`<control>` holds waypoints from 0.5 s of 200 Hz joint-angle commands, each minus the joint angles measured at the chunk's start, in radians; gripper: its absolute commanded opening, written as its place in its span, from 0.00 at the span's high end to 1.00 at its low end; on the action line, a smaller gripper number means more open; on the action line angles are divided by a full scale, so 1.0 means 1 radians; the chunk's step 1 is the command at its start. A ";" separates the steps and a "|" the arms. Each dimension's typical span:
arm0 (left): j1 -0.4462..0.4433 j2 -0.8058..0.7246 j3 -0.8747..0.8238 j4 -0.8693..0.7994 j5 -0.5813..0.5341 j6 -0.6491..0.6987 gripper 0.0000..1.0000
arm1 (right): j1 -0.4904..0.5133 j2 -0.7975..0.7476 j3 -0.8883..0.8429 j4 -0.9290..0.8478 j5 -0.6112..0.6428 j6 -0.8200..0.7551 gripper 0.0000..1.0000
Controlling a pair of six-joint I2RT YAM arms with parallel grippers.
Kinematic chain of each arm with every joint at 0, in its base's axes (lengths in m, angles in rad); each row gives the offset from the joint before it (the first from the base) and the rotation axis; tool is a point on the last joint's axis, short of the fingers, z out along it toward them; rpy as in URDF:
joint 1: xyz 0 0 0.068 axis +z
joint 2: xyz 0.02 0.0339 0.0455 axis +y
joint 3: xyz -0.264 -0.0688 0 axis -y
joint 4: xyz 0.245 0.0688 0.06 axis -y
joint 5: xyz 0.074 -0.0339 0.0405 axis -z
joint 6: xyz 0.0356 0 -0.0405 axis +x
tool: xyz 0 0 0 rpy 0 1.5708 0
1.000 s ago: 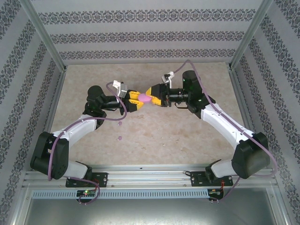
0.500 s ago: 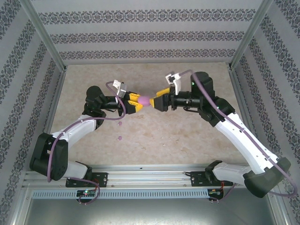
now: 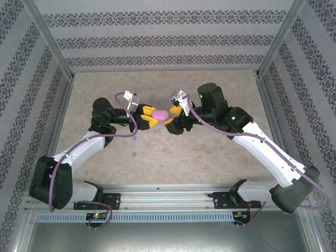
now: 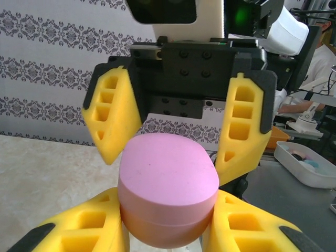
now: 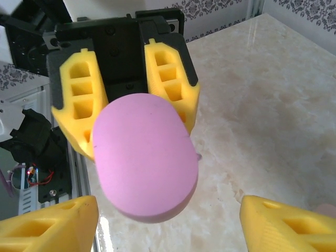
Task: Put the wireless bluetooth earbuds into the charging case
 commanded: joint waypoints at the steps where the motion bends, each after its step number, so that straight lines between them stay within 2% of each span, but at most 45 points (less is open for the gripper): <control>1: -0.006 -0.027 -0.012 -0.015 0.034 0.005 0.85 | 0.005 0.022 0.037 0.006 -0.052 -0.038 0.32; 40: -0.006 -0.027 -0.015 -0.022 0.042 0.010 0.85 | 0.004 0.058 0.064 0.020 -0.089 -0.013 0.43; 100: -0.008 -0.025 -0.026 -0.025 0.056 0.012 0.85 | -0.005 0.082 0.083 0.051 -0.146 0.035 0.43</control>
